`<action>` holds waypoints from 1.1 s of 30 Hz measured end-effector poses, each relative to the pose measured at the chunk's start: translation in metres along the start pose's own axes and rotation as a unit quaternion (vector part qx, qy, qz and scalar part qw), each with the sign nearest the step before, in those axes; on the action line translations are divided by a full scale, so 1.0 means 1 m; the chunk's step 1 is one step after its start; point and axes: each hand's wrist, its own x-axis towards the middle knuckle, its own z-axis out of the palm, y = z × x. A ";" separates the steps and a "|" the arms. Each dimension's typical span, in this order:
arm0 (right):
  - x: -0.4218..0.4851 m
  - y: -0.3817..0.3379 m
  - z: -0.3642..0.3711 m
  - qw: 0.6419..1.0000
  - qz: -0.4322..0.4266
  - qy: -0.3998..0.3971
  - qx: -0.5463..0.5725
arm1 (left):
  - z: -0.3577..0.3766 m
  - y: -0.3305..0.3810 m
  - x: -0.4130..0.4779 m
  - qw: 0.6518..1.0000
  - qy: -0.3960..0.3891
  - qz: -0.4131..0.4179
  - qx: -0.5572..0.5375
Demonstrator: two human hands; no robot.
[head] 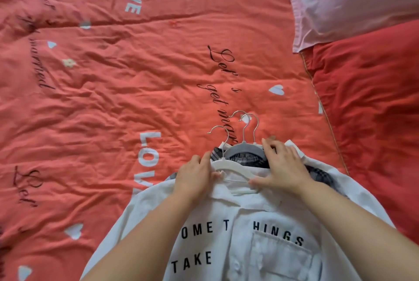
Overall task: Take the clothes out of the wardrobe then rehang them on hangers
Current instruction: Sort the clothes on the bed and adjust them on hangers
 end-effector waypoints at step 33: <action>-0.221 -0.457 -0.010 0.924 -0.189 0.329 0.050 | -0.162 -0.343 -0.376 0.920 0.363 0.065 -0.134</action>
